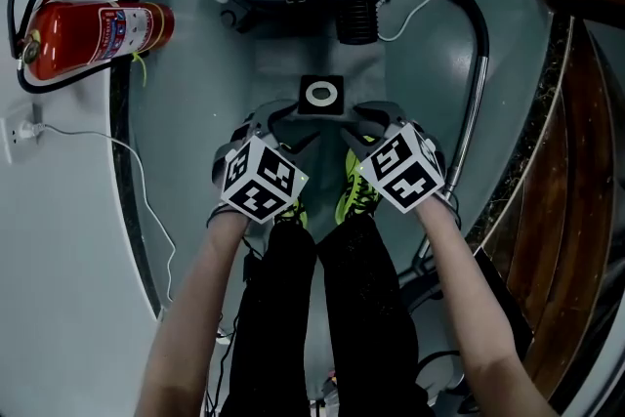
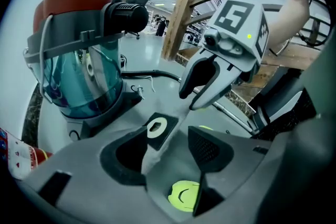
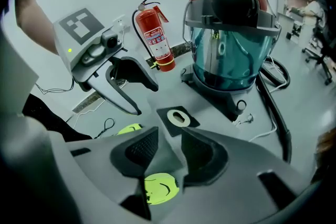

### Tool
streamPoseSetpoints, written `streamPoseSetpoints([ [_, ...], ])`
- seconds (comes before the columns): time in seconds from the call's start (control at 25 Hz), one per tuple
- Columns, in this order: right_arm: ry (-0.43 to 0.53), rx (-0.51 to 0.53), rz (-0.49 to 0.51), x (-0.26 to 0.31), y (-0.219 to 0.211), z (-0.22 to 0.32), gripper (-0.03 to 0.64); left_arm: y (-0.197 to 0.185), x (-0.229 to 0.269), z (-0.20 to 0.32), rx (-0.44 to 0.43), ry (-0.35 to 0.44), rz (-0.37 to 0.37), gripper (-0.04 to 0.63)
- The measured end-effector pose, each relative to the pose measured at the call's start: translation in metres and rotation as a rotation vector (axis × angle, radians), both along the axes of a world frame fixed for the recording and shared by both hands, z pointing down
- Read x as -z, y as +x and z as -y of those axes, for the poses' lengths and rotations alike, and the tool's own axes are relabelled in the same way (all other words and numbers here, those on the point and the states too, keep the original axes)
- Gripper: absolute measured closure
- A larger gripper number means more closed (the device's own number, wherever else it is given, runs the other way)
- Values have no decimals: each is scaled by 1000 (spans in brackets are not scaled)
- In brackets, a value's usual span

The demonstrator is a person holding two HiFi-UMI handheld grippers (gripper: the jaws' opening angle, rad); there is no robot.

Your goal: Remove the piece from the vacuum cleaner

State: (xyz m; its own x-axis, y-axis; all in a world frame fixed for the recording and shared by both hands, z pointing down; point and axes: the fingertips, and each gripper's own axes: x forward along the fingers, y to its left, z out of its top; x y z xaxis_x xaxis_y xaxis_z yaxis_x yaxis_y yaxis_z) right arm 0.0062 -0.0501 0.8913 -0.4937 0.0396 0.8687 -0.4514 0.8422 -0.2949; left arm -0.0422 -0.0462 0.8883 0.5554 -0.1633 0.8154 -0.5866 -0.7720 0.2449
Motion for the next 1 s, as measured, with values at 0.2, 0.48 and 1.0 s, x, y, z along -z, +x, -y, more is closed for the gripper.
streamPoseSetpoints([
  [0.2,-13,-4,-3,0,-4,1,479,-10,0,3,19,3,9,356],
  [0.48,-34,-103,25,10,-8,11,481,-13,12,17,156,-21,-62,356],
  [1.0,-49,-301,117,101,-19,35,580,-22,105,51,330,-2,-172,576],
])
